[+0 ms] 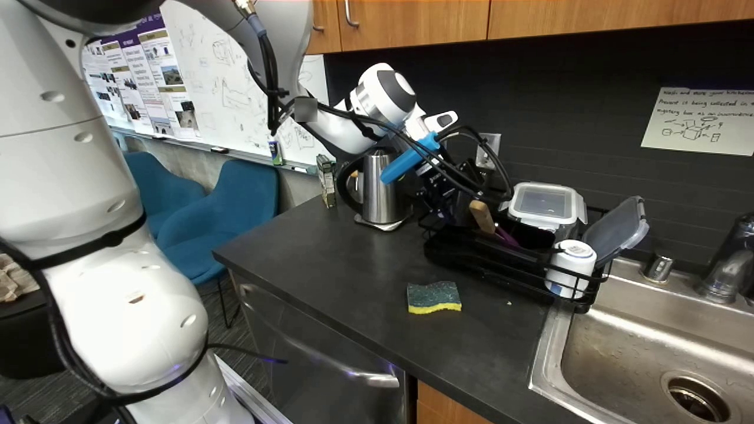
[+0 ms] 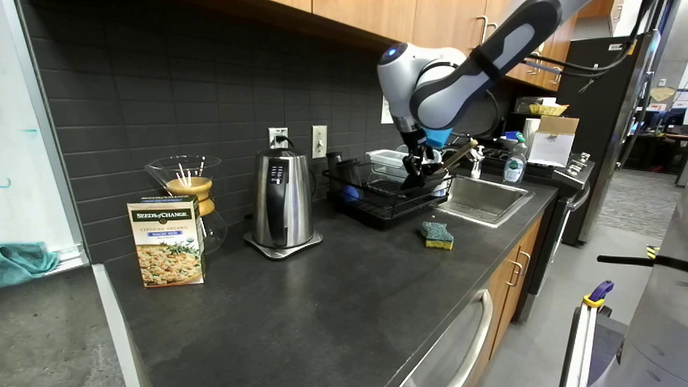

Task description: Remove one fork from the dish rack and put it on the counter.

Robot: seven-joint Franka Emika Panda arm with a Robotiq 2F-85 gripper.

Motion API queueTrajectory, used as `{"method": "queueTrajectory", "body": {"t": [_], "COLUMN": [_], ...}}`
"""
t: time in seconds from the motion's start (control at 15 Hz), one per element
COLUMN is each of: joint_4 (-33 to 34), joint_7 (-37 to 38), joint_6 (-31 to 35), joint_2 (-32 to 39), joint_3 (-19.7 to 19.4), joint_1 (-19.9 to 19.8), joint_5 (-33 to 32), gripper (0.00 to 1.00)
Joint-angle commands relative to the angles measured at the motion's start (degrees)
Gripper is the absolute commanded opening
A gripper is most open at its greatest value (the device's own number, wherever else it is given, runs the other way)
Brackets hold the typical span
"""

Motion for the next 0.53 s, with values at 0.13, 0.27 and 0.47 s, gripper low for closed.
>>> {"method": "queueTrajectory", "body": {"t": [0.13,0.27,0.47], "joint_4": [-1.4,-1.5,-1.5], "joint_7": [1.7,1.9,2.2], "joint_6": [-1.3,-1.4,-1.7], "joint_2": [-1.3,-1.4,-1.5], "joint_3": [0.0,0.1,0.1], "joint_1": [0.4,0.4,0.5], "joint_5": [-1.5,-1.6,-1.7], "gripper": [0.48,0.37,0.10]}}
